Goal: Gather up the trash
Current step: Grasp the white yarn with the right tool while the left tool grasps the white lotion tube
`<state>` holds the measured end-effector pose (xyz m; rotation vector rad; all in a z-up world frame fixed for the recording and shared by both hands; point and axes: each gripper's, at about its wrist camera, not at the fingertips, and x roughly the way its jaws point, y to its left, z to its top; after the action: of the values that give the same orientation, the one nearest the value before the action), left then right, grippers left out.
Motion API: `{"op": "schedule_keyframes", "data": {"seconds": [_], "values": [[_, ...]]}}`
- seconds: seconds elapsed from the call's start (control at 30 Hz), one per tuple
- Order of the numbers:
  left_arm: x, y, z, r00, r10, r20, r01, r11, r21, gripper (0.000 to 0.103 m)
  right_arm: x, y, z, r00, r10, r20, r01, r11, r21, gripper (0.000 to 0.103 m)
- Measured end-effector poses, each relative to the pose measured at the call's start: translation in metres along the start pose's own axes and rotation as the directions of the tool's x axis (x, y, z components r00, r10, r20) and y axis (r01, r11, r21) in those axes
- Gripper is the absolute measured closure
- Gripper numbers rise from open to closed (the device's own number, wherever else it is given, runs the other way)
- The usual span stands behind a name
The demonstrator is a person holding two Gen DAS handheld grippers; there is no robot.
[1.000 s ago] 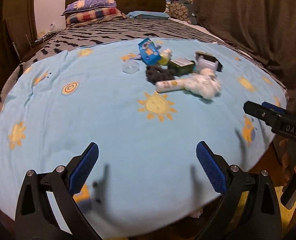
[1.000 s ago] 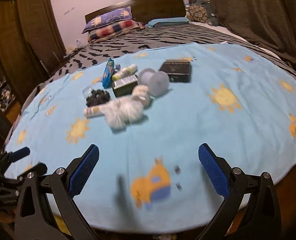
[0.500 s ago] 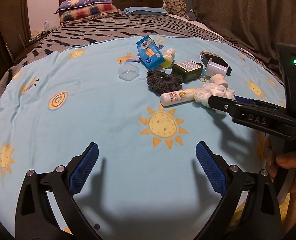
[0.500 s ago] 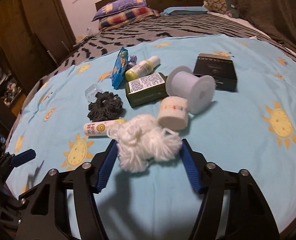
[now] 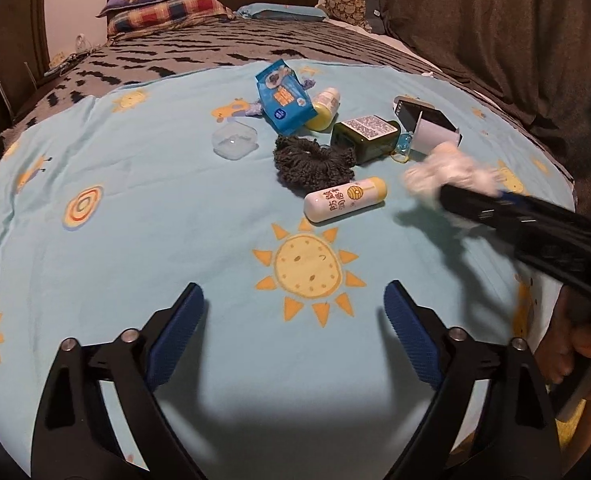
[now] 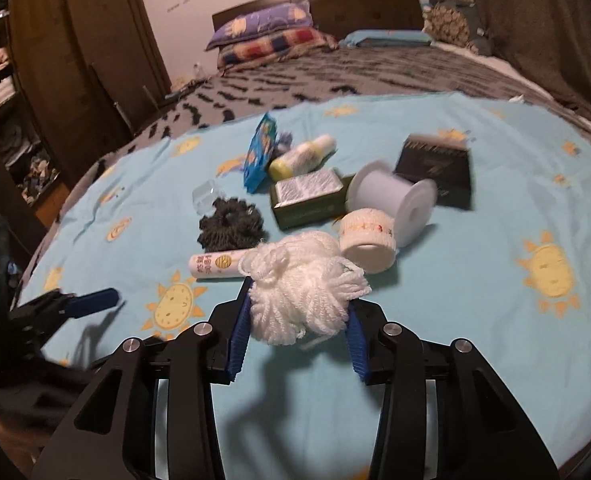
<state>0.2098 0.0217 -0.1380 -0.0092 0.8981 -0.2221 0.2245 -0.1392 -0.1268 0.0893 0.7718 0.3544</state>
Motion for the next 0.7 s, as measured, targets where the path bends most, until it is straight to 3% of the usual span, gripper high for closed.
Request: {"op": "schedule_keyframes", "data": {"seconds": [0.27, 0.6, 0.7], "values": [[0.032, -0.017, 0.021, 1.0, -0.016, -0.014, 0.017, 0.998, 0.067, 0.02, -0.033, -0.026, -0.006, 0.997, -0.053, 0.048, 0.052, 0.998, 0.032, 0.06], [0.06, -0.036, 0.052, 0.997, -0.073, -0.018, 0.075, 0.988, 0.132, 0.025, -0.039, -0.057, -0.015, 0.995, -0.088, 0.05, 0.083, 0.992, 0.1, 0.06], [0.061, -0.041, 0.052, 0.997, -0.073, -0.017, 0.075, 0.985, 0.152, 0.036, -0.039, -0.06, -0.017, 0.995, -0.087, 0.05, 0.082, 0.991, 0.107, 0.06]]}}
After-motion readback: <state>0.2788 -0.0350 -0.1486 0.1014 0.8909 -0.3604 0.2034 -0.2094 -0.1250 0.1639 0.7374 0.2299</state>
